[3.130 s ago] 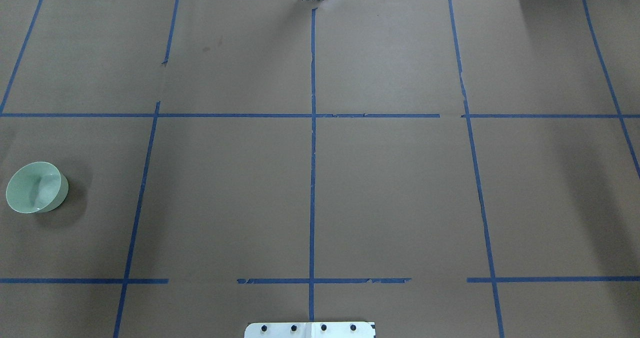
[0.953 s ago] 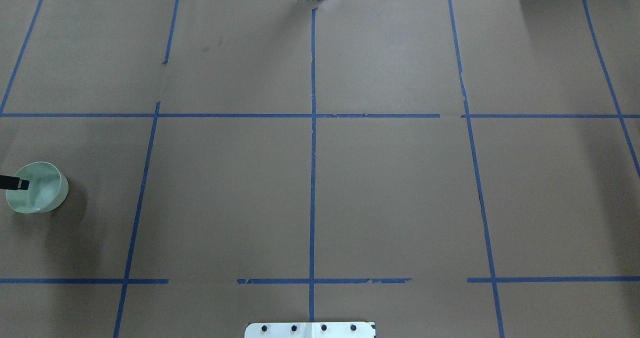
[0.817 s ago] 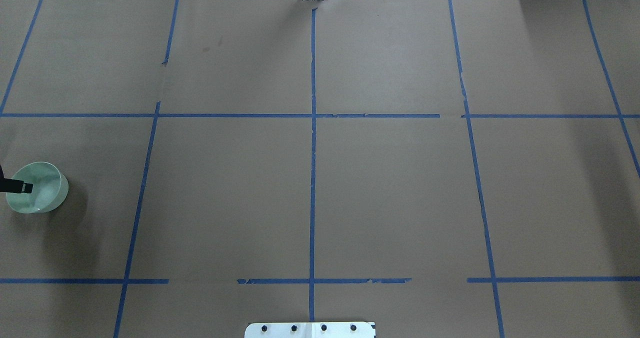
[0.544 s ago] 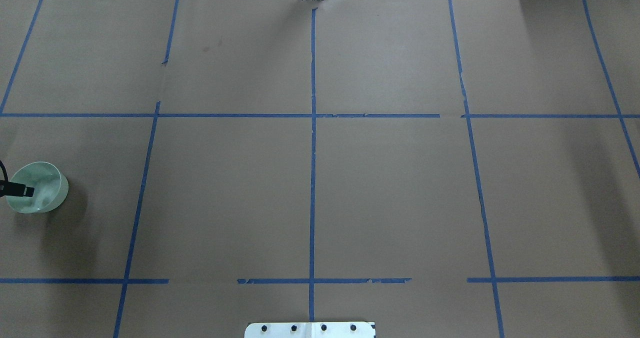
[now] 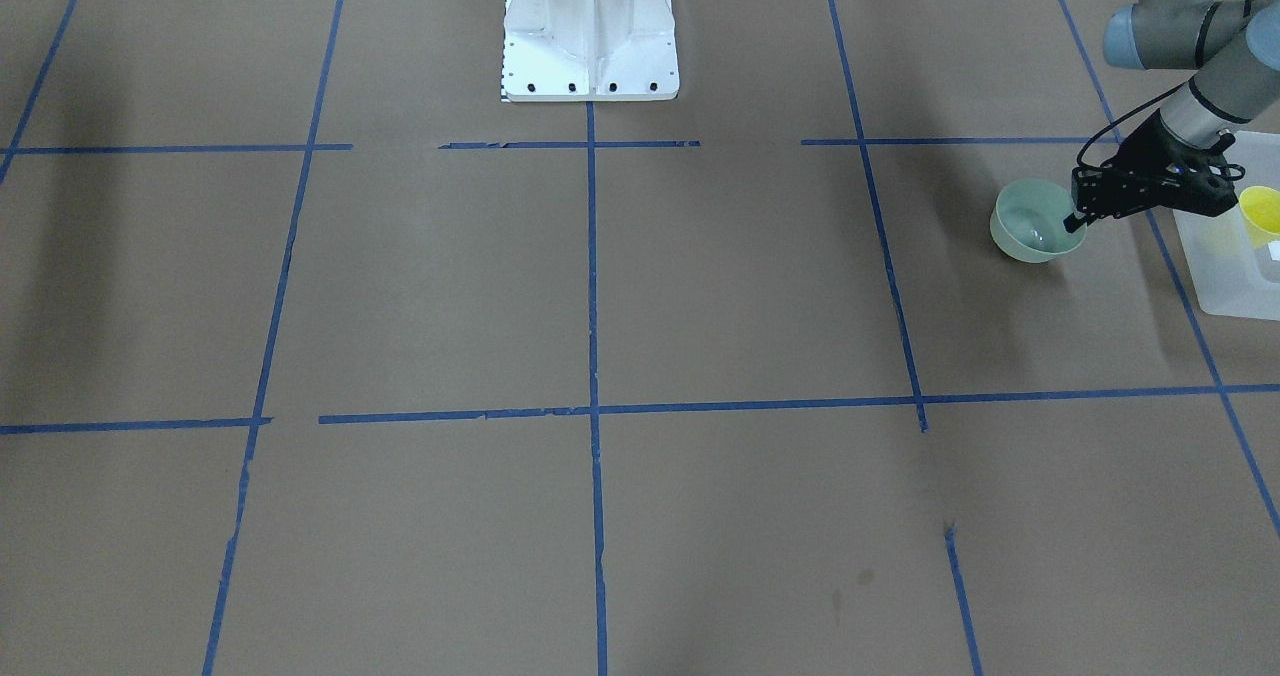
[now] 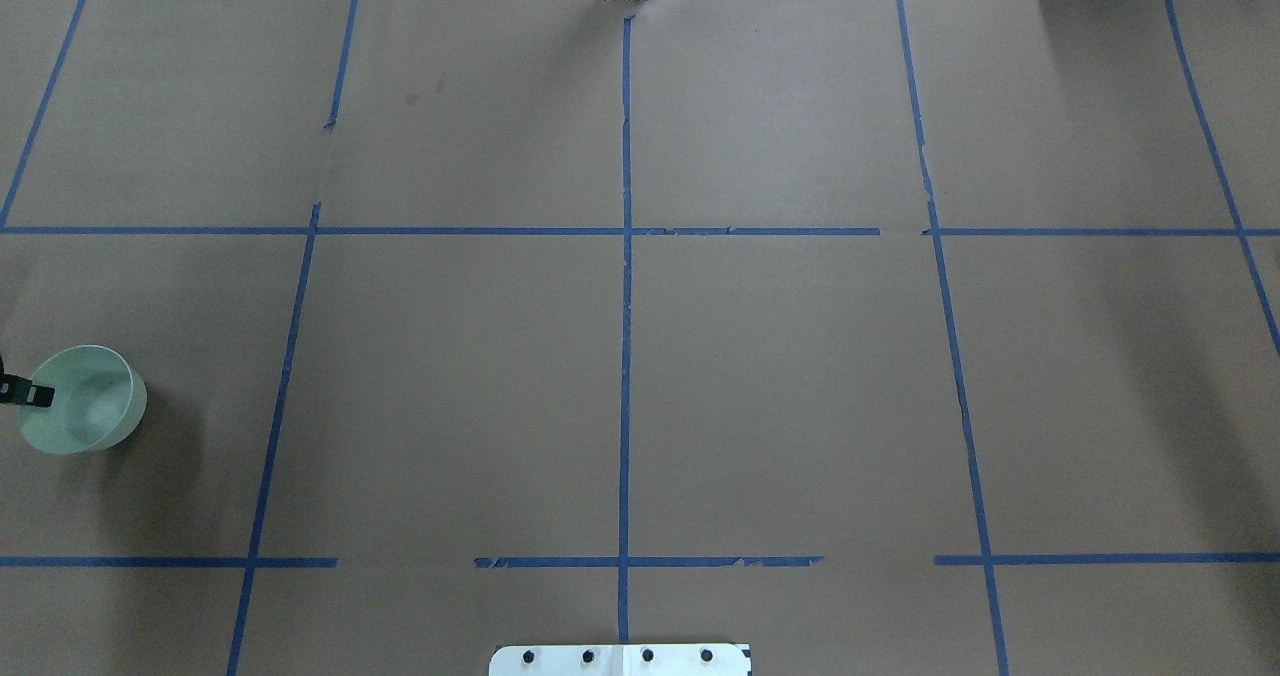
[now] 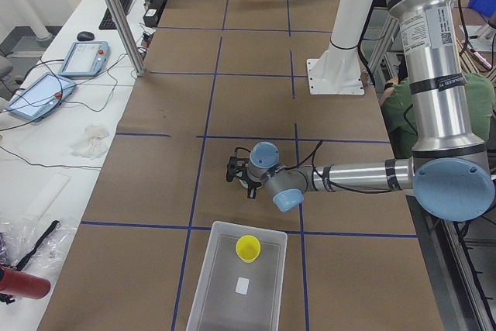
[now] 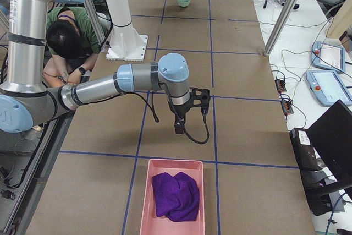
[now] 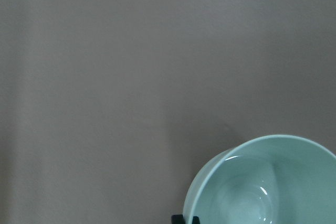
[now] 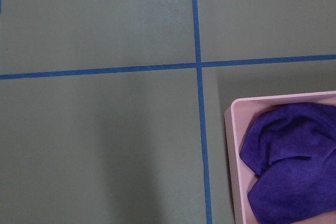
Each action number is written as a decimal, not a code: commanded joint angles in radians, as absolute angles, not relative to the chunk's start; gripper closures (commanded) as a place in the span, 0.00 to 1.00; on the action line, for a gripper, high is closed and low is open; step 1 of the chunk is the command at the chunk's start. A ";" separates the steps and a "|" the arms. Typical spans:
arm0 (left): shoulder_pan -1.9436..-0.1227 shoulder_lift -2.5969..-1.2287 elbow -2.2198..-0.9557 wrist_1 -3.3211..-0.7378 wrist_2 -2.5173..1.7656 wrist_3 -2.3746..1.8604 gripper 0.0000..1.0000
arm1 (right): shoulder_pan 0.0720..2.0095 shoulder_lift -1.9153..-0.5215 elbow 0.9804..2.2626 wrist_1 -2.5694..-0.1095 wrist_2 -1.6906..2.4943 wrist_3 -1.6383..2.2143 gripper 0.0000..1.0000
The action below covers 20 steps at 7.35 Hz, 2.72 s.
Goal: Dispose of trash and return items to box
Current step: 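Grasp the pale green bowl rim with the left gripper, then lift the green bowl and carry it to the clear bin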
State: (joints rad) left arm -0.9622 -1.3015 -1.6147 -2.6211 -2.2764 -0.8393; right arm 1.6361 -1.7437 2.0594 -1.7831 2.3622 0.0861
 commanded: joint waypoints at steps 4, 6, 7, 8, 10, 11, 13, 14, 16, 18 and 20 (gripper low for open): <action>-1.176 -1.262 -1.678 -2.612 -2.522 -0.749 1.00 | 1.531 -1.847 1.964 -1.541 2.349 0.084 0.00; -1.265 -1.272 -1.669 -2.480 -2.514 -0.557 1.00 | 1.528 -1.848 1.881 -1.438 2.306 0.078 0.00; -1.338 -1.288 -1.669 -2.362 -2.511 -0.420 1.00 | 1.528 -1.839 1.852 -1.436 2.312 0.081 0.00; -1.418 -1.308 -1.667 -2.247 -2.505 -0.291 1.00 | 1.528 -1.821 1.833 -1.437 2.315 0.090 0.00; -1.570 -1.401 -1.596 -2.026 -2.409 -0.056 1.00 | 1.528 -1.767 1.801 -1.439 2.363 0.094 0.00; -1.642 -1.466 -1.500 -1.953 -2.407 0.072 1.00 | 1.529 -1.741 1.786 -1.440 2.415 0.097 0.00; -1.698 -1.499 -1.311 -1.944 -2.405 0.158 1.00 | 1.529 -1.715 1.787 -1.439 2.424 0.135 0.00; -1.739 -1.502 -1.243 -1.944 -2.395 0.155 1.00 | 1.529 -1.704 1.789 -1.437 2.424 0.155 0.00; -1.814 -1.514 -1.157 -1.947 -2.381 0.125 1.00 | 1.529 -1.697 1.790 -1.437 2.424 0.156 0.00; -1.819 -1.539 -1.094 -1.995 -2.327 0.056 1.00 | 1.529 -1.697 1.793 -1.436 2.424 0.156 0.00; -1.824 -1.540 -1.034 -2.129 -2.260 -0.003 0.93 | 1.529 -1.697 1.795 -1.436 2.424 0.156 0.00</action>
